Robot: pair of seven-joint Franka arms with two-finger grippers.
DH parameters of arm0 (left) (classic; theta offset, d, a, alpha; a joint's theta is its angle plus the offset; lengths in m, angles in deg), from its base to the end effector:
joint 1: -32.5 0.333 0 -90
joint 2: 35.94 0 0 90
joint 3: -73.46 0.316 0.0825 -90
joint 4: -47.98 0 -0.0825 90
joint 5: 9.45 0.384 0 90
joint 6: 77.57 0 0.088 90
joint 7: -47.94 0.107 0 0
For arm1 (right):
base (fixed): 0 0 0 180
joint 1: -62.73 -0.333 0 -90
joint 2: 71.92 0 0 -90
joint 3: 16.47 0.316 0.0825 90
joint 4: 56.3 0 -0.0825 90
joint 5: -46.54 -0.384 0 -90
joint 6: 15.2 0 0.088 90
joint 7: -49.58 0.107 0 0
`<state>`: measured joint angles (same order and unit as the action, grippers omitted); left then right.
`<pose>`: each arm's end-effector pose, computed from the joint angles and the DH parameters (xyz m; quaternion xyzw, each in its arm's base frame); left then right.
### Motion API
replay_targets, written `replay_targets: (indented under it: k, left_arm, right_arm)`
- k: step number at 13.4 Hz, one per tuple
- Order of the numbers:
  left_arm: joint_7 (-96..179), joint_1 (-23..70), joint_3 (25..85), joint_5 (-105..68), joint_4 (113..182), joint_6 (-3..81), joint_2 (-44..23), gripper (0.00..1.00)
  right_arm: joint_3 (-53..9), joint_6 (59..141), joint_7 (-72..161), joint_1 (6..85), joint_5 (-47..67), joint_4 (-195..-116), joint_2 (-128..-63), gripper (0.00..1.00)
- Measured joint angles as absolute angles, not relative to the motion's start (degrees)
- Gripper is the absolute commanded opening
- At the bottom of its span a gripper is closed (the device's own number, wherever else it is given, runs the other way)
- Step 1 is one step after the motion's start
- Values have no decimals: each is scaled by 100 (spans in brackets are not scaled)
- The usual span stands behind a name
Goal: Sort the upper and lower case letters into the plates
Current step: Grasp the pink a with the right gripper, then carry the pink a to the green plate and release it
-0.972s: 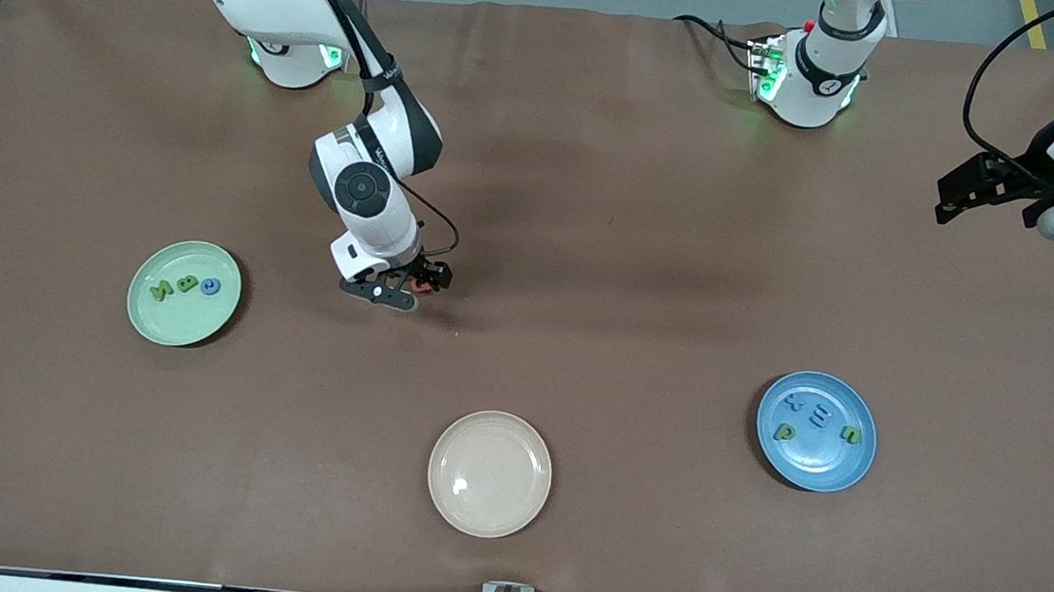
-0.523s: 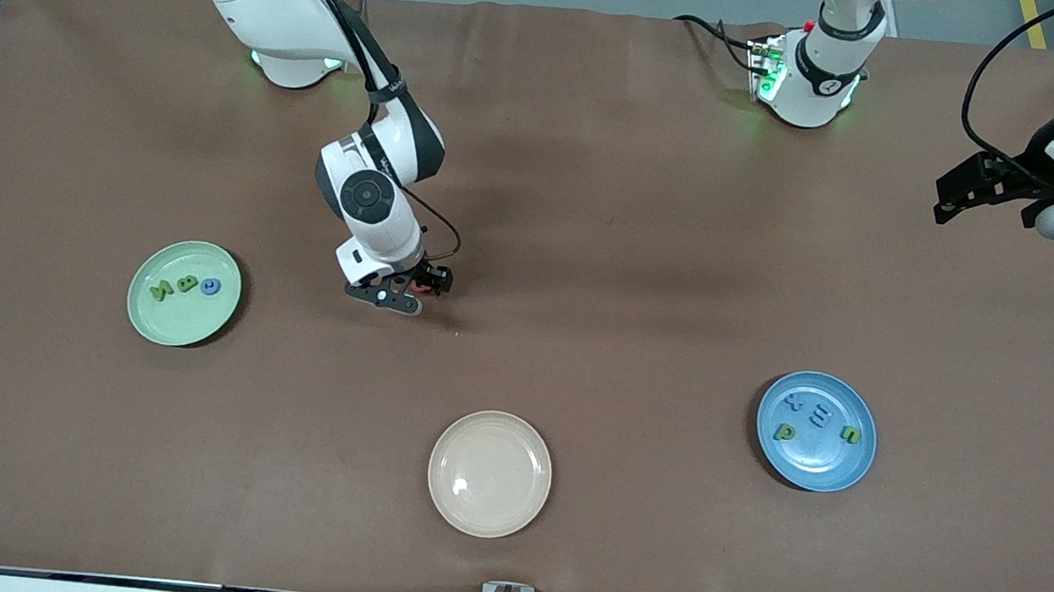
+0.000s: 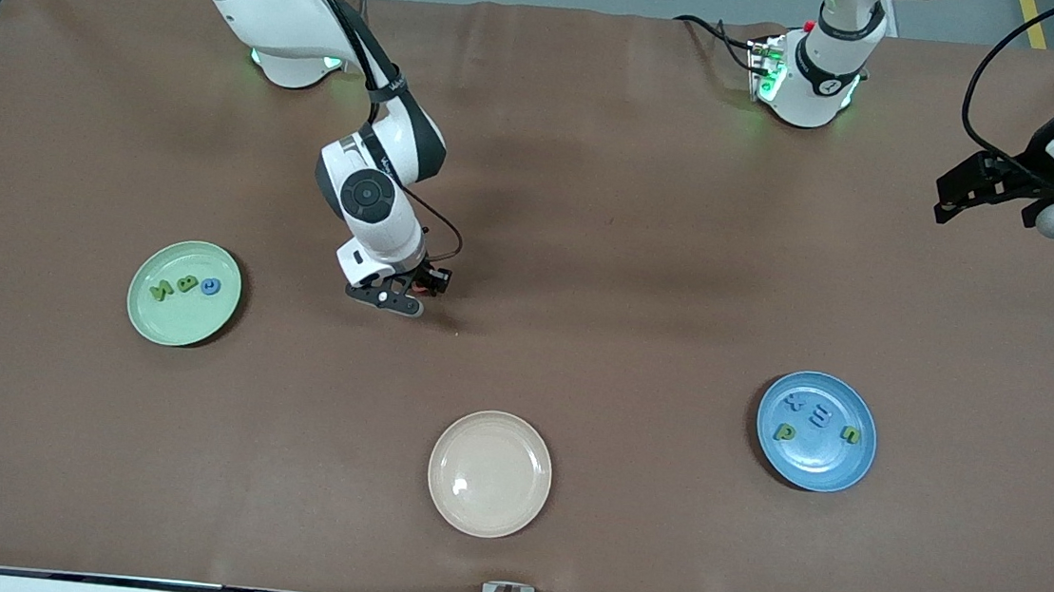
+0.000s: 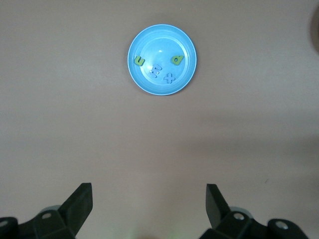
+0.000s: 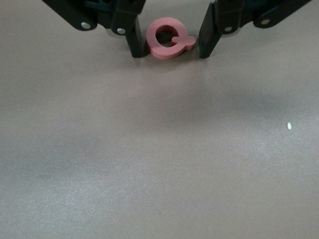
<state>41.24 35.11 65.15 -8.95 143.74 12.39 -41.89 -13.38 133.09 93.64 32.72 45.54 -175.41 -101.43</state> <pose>0.5187 -0.0549 0.6323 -0.9999 -0.0091 -0.0020 0.0117 0.4905 0.3195 0.1754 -0.9942 0.1063 0.0132 0.0123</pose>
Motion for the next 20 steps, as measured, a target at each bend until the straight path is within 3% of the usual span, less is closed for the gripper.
replay_targets:
  k: [4, 9, 14, 16, 20]
  left_arm:
    - [4124, 3511, 6515, -895, 14375, 1239, -4189, 100]
    - [4124, 3511, 6515, -895, 14375, 1239, -4189, 100]
    - [4124, 3511, 6513, -895, 14376, 1239, -4189, 100]
    - [4124, 3511, 6511, -895, 14378, 1239, -4189, 100]
    - [4124, 3509, 6511, -895, 14387, 1239, -4187, 100]
  right_arm:
    - [-1336, 13305, 9365, 3271, 4555, -17538, -10127, 24]
    - [-1336, 13199, 9364, 3271, 4556, -17512, -10119, 22]
    - [-1427, 11284, 9178, 3422, 4868, -16881, -9498, 21]
    - [-1469, 10788, 8368, 3874, 4979, -16754, -9202, 21]
    - [-1519, 10696, 5889, 5311, 4998, -16758, -9089, 21]
